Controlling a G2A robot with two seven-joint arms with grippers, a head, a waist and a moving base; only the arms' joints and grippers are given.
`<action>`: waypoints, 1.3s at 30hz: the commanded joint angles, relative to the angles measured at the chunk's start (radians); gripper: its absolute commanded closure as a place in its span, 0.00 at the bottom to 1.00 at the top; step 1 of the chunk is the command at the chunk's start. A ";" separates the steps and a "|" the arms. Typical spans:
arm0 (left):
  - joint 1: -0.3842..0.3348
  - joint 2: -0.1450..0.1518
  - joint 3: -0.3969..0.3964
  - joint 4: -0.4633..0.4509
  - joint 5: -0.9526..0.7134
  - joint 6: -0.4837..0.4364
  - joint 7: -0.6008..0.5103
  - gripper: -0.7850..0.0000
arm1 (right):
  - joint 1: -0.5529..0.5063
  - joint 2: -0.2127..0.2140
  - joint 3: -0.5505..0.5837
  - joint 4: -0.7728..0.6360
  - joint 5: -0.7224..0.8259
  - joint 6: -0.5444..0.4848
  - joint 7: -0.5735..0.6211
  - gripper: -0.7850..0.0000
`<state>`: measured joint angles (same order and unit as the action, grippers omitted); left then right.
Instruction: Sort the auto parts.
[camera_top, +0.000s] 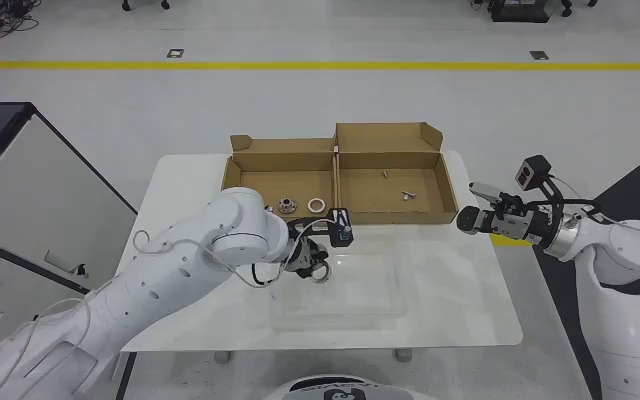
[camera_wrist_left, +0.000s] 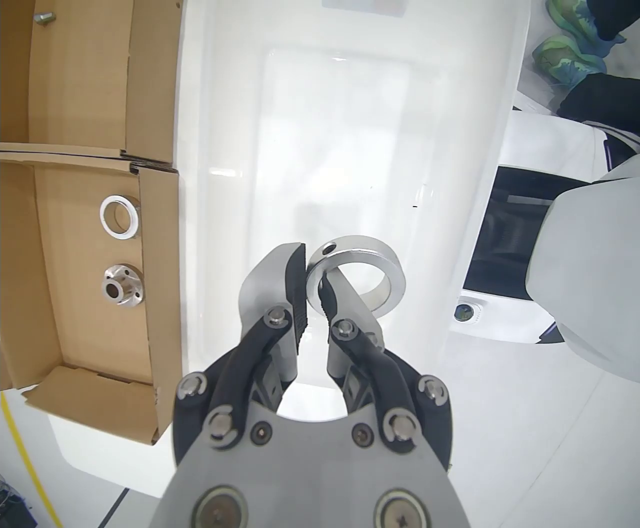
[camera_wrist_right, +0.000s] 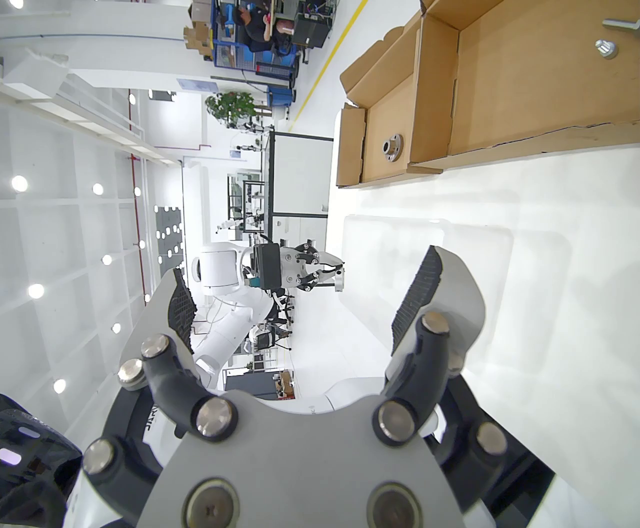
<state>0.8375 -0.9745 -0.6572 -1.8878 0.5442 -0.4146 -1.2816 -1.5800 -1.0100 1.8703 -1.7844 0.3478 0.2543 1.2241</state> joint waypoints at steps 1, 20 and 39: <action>0.015 0.003 -0.053 0.013 -0.073 0.045 0.130 1.00 | 0.000 0.000 0.000 0.000 0.000 0.000 0.000 0.00; 0.211 0.042 -0.386 0.012 -0.816 -0.300 0.475 1.00 | 0.000 0.000 0.000 0.000 0.000 0.000 0.000 0.00; 0.182 0.031 -0.391 -0.021 -1.368 -0.589 0.465 1.00 | 0.000 0.000 0.000 0.000 0.000 0.000 0.000 0.00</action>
<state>1.0202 -0.9436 -1.0516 -1.9058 -0.8086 -1.0002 -0.8203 -1.5800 -1.0100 1.8703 -1.7844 0.3478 0.2543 1.2241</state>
